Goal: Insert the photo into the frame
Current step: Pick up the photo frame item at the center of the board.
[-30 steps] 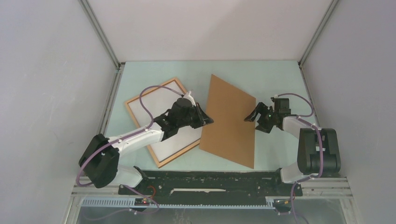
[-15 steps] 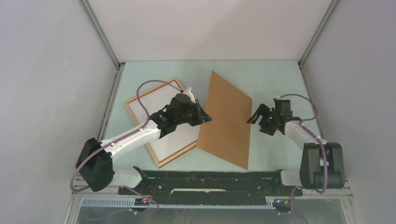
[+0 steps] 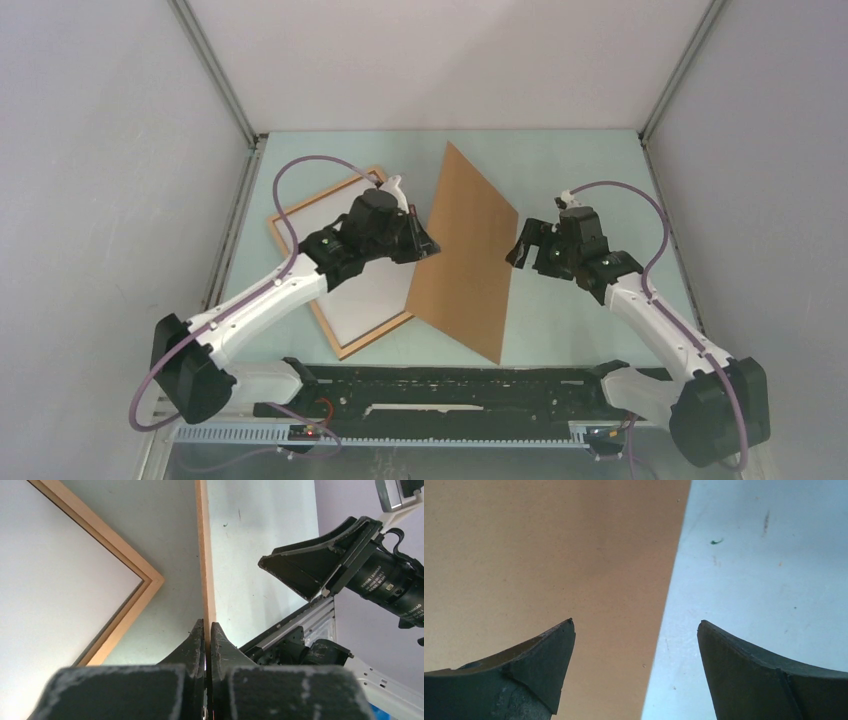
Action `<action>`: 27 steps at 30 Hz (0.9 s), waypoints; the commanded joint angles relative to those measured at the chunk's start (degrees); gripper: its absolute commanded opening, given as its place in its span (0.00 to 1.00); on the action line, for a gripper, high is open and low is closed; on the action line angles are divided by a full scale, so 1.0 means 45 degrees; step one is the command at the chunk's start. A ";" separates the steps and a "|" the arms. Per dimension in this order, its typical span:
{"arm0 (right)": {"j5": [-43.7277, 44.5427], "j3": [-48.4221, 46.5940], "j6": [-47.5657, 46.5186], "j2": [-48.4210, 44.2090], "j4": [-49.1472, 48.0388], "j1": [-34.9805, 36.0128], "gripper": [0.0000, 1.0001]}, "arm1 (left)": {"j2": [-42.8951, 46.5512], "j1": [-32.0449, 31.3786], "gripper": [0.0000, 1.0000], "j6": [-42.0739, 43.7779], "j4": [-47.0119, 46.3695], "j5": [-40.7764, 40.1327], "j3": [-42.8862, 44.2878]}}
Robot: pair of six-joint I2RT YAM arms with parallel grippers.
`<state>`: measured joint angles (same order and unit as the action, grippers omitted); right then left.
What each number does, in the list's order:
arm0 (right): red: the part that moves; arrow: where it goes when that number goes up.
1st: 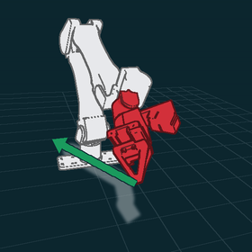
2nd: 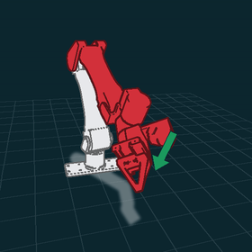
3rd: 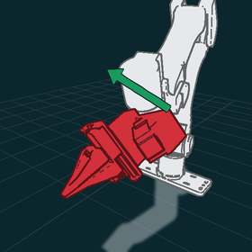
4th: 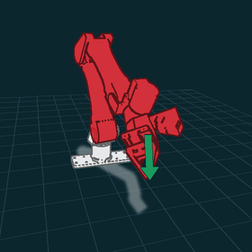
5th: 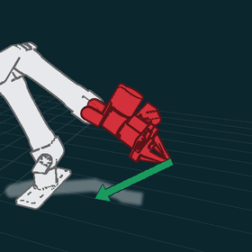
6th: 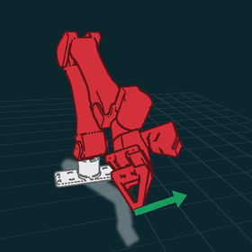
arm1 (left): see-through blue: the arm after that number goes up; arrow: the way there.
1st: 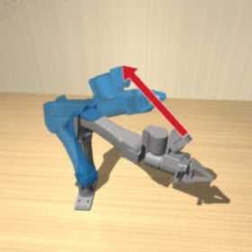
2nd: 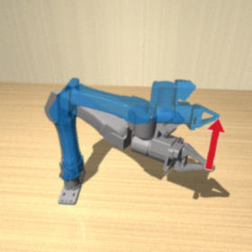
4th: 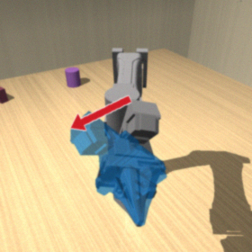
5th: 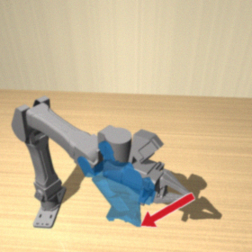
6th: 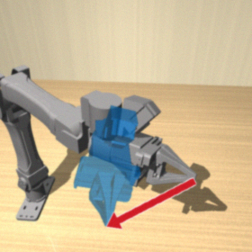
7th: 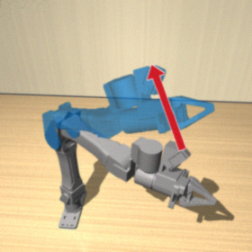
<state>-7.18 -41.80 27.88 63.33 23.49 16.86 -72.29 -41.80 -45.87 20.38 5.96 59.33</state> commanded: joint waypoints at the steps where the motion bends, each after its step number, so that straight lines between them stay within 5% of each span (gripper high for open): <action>1: 0.1044 -0.0775 -0.0330 -0.0500 0.0664 0.0958 1.00 | 0.1439 0.0120 0.00 0.1547 0.1072 -0.1204 0.1827; 12: 0.1047 -0.0845 0.0001 0.0821 0.0113 0.1810 1.00 | 0.3302 0.0170 0.00 0.2697 0.3762 -0.3998 0.3953; 21: 0.0403 -0.1093 0.0189 0.1923 -0.0955 0.2006 0.99 | 0.3240 0.0179 0.00 0.2338 0.8789 -0.9175 0.7481; 27: 0.0076 -0.1876 -0.0833 0.2068 -0.2681 0.4120 1.00 | 0.2887 0.0171 0.00 0.1364 1.0116 -1.0445 0.8028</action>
<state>-5.43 -46.02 27.51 73.45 20.18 28.69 -58.59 -41.25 -35.86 62.92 -32.99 92.77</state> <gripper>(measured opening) 0.993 0.020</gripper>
